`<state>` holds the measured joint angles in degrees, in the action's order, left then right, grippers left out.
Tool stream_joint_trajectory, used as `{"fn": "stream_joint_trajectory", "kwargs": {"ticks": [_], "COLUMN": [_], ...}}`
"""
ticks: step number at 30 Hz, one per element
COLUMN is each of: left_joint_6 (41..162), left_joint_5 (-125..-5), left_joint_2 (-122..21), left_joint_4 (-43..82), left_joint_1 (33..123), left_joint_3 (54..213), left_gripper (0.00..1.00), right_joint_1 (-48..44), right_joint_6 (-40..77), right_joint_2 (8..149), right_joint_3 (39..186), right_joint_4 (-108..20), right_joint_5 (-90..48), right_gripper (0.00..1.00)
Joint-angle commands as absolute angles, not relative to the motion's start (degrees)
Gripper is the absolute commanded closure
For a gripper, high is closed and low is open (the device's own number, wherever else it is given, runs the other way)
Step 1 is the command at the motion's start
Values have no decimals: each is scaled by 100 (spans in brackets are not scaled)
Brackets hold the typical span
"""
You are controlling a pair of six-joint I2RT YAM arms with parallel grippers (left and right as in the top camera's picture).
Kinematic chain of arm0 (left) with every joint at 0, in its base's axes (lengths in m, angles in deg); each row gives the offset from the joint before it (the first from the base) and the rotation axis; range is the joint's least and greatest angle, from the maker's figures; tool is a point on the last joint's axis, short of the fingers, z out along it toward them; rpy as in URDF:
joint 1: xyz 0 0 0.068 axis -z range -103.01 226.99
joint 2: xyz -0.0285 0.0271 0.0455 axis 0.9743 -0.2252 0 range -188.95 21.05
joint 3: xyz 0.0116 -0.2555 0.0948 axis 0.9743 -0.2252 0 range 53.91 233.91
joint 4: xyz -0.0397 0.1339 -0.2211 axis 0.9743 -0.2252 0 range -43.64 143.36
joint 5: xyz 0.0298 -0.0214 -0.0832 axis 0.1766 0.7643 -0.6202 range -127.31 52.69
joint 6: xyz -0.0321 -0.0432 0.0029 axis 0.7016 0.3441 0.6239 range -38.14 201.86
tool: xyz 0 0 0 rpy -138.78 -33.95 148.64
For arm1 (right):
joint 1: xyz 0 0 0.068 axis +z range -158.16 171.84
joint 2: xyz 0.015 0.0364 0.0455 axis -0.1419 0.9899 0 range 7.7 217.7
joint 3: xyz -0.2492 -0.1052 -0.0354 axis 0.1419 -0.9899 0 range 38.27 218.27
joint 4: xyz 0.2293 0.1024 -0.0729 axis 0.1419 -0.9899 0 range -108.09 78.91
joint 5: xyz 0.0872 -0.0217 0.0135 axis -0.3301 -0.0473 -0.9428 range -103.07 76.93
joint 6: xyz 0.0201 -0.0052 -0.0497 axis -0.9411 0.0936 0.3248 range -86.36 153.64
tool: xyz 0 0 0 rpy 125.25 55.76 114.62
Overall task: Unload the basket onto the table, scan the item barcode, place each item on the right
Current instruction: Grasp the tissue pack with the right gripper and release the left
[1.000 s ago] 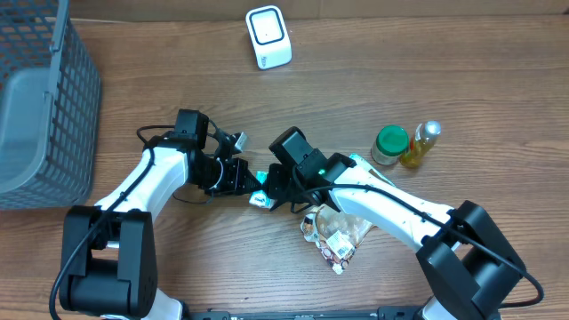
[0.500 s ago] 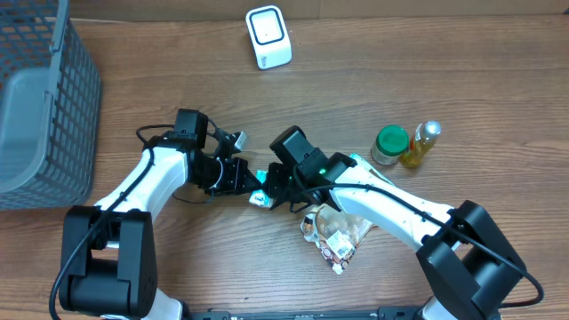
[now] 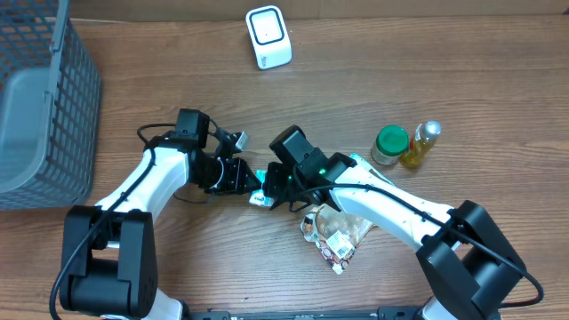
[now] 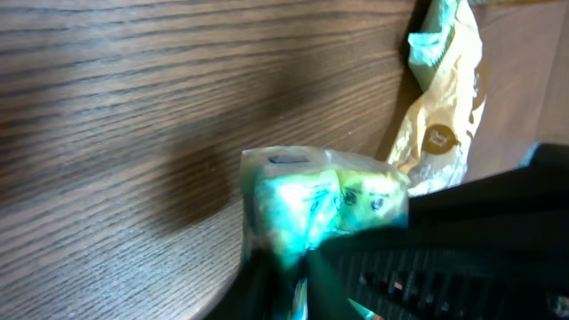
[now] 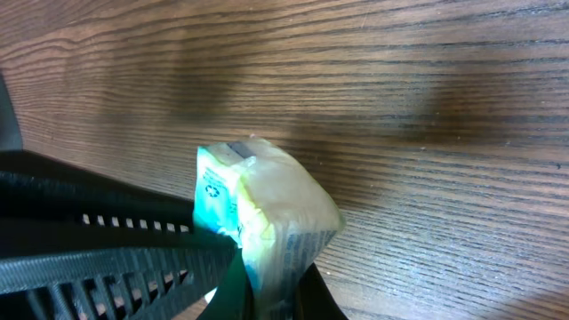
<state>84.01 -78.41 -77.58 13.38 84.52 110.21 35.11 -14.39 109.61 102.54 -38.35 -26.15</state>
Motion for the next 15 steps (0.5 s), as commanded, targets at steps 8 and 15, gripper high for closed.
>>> {"fn": "stream_joint_trajectory", "kwargs": {"ticks": [8,15], "left_joint_6": [8241,8523], "left_joint_5": [-7734,-7428], "left_joint_2": [-7716,-7716], "left_joint_4": [1357,1305], "left_joint_1": [8439,8124], "left_joint_3": [11060,11438], "left_gripper": [63,44], "right_joint_1": [3517,3517], "right_joint_6": [-1410,-930], "right_joint_2": [11005,11005], "right_joint_3": [10197,10197], "right_joint_4": [-3798,-3556], "right_joint_5": [-2405,-2408], "right_gripper": [96,96]}}
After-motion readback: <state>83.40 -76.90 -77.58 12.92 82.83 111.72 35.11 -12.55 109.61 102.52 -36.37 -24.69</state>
